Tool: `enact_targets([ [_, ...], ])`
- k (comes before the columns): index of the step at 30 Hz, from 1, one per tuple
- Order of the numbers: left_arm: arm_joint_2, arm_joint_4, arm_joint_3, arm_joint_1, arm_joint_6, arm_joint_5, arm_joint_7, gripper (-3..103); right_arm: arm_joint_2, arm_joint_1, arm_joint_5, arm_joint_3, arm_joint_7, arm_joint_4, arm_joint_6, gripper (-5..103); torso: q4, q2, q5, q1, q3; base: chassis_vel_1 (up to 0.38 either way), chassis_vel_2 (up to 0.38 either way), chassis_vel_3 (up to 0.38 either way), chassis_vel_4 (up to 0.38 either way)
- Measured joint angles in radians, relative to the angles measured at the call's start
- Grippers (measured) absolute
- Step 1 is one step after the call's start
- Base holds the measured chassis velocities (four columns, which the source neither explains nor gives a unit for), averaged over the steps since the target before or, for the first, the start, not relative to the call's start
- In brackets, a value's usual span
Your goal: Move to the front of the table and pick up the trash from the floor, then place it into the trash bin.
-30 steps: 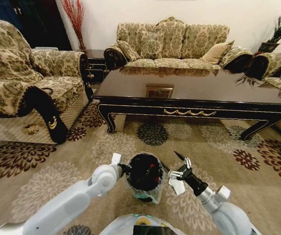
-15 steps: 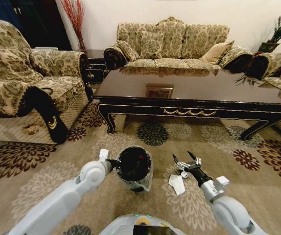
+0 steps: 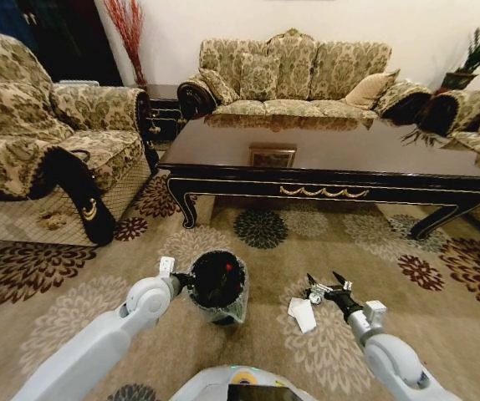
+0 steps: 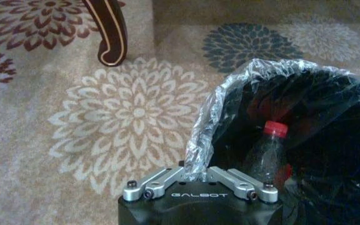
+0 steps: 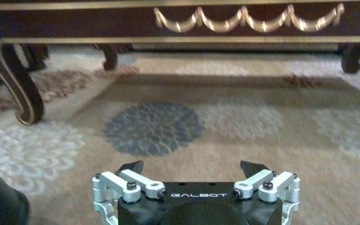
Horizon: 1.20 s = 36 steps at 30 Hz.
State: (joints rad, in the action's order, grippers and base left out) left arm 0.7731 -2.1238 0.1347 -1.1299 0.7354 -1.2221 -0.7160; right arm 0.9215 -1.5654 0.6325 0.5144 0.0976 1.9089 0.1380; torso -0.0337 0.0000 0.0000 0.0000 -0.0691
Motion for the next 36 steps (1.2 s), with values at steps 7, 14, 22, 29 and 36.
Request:
enact_targets([
  [7, -0.016, -0.038, 0.049, -0.051, 0.0, -0.011, -0.002, 2, 0.027, 0.125, 0.023, -0.088, 0.04, -0.155, 0.038, 100, -0.0001, 0.0, 0.0001, 0.0, 0.0, 0.0, 0.0, 0.0, 0.0],
  [14, -0.032, -0.076, 0.106, -0.105, 0.0, -0.028, -0.008, 2, 0.084, 0.224, 0.006, -0.16, 0.067, -0.335, 0.046, 100, 0.0, 0.0, 0.0, 0.0, 0.0, 0.0, 0.0, 0.0, 0.0],
  [22, -0.048, -0.103, 0.15, -0.141, 0.0, -0.054, -0.011, 2, 0.14, 0.285, -0.013, -0.179, 0.069, -0.453, 0.029, 100, 0.0, 0.0, -0.0002, 0.0, 0.0, 0.0, 0.0, 0.0, 0.0],
  [29, -0.05, -0.106, 0.156, -0.142, 0.0, -0.068, -0.021, 2, 0.182, 0.319, -0.013, -0.179, 0.065, -0.513, 0.016, 100, 0.0001, 0.0, 0.0, 0.0, 0.0, 0.0, 0.0, 0.0, 0.0],
  [36, -0.055, -0.111, 0.148, -0.141, 0.0, -0.07, -0.025, 2, 0.218, 0.355, -0.026, -0.189, 0.063, -0.563, 0.009, 100, 0.0001, 0.0, -0.0001, 0.0, 0.0, 0.0, 0.0, 0.0, 0.0],
])
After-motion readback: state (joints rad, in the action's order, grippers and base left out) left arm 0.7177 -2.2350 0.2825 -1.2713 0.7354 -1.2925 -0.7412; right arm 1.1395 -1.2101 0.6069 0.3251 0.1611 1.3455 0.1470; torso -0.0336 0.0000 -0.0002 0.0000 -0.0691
